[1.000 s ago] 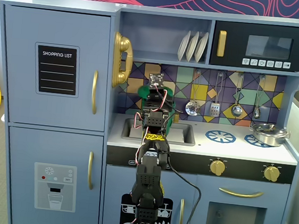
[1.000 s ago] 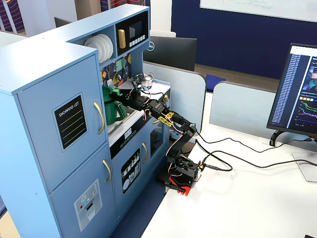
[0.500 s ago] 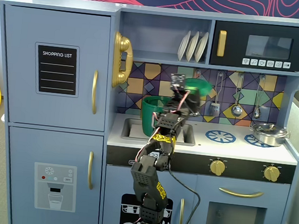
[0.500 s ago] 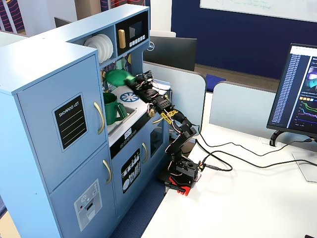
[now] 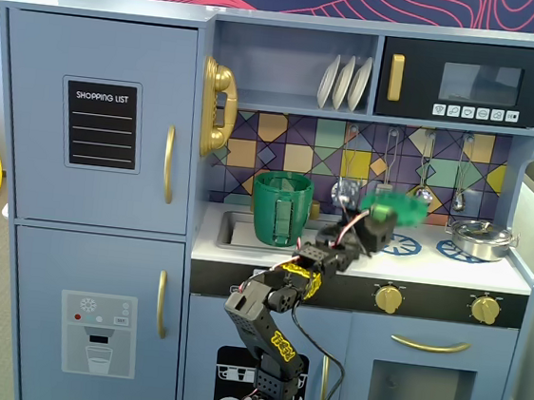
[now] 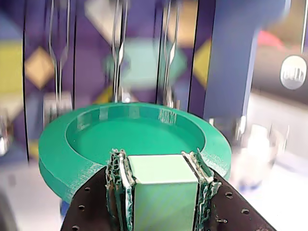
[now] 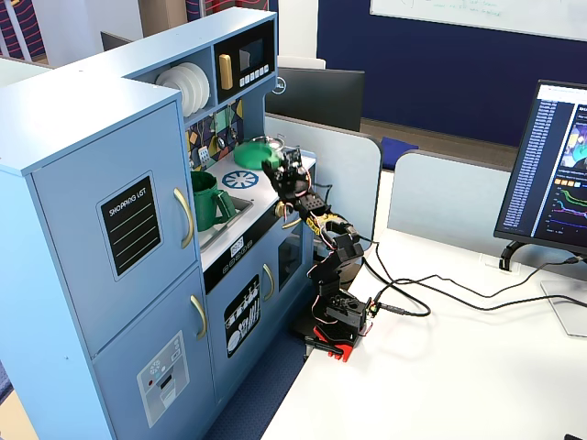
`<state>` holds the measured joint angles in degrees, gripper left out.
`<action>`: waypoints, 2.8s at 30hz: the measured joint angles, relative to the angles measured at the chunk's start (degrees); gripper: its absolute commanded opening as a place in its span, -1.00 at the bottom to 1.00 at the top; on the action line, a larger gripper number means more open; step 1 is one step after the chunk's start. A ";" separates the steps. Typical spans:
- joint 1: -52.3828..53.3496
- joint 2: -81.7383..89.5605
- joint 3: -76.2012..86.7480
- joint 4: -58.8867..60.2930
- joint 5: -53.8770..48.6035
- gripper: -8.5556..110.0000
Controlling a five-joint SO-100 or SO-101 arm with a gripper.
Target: Take off the lid from the green recipient and place it on the counter
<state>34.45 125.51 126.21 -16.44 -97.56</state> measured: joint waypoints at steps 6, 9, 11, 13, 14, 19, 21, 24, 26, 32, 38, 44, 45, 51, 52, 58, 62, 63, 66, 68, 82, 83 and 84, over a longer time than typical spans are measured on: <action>0.18 0.00 8.44 -6.94 0.79 -0.86; 0.09 -1.67 9.23 -9.40 0.79 -0.86; 0.09 -3.43 9.32 -10.72 0.79 -0.86; 0.09 -5.80 9.32 -12.39 0.79 -0.86; 0.09 -7.03 9.32 -13.01 0.79 -0.86; 0.09 -12.57 7.65 -14.41 0.88 -0.86; 0.09 -13.97 6.77 -15.21 0.88 -0.86; 0.09 -14.68 6.42 -15.73 0.88 -0.86; 0.09 -14.85 6.42 -15.91 0.88 -0.77; 0.35 -14.85 6.24 -15.91 2.90 -0.42; 0.35 -13.27 6.24 -15.12 5.71 -0.35; -1.58 0.09 6.24 -3.16 6.24 -0.37; -1.93 3.60 6.24 0.88 6.24 -0.38; -4.13 26.19 6.24 29.79 6.06 -0.41; -5.10 29.88 6.24 34.98 5.62 -0.41; -13.80 48.87 14.41 54.93 0.62 -0.40; -19.95 54.05 21.97 59.06 -1.58 -0.42; -21.62 54.32 23.47 59.50 -1.76 -0.42; -26.02 55.11 28.04 60.38 -2.46 -0.43; -28.39 55.46 30.94 60.56 -2.46 -0.44; -32.87 55.99 45.88 77.34 5.89 -0.63; -32.61 56.07 45.88 80.24 7.03 -0.65; -32.43 56.07 45.88 83.06 8.09 -0.67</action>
<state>2.02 181.58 172.09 66.62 -89.47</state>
